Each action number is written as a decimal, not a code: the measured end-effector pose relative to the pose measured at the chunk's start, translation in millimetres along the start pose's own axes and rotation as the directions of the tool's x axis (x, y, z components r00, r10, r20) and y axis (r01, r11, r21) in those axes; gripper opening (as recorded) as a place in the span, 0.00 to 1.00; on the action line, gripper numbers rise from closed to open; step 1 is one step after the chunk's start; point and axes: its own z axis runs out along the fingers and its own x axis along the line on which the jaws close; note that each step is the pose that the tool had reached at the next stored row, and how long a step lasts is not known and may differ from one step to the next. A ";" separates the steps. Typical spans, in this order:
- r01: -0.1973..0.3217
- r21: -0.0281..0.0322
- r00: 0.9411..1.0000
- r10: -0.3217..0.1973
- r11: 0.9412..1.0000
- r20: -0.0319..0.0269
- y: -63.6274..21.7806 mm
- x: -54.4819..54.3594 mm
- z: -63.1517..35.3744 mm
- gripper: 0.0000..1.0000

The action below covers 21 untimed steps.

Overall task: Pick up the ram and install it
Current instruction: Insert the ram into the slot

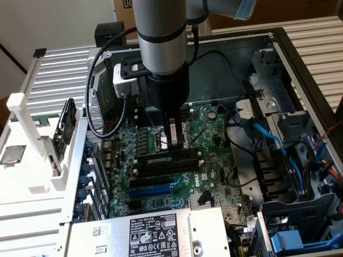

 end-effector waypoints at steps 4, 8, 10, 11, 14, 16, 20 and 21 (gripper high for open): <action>0.000 0.014 1.000 0.000 1.000 -0.003 0.7 0.1 -0.5 0.12; 0.000 0.026 1.000 0.000 1.000 -0.003 3.1 0.0 -0.6 0.12; 0.000 0.027 1.000 0.000 1.000 -0.003 4.4 0.0 -0.7 0.12; -0.001 0.028 1.000 0.001 1.000 -0.004 4.7 0.0 -0.7 0.12; -0.001 0.028 1.000 0.001 1.000 -0.003 4.8 0.1 -0.7 0.12; -0.002 0.028 1.000 0.002 1.000 -0.004 4.8 0.1 -0.7 0.12; -0.011 0.028 1.000 0.011 1.000 -0.004 4.8 0.1 -0.8 0.12; -0.014 0.028 1.000 0.014 1.000 -0.004 4.8 0.2 -0.7 0.12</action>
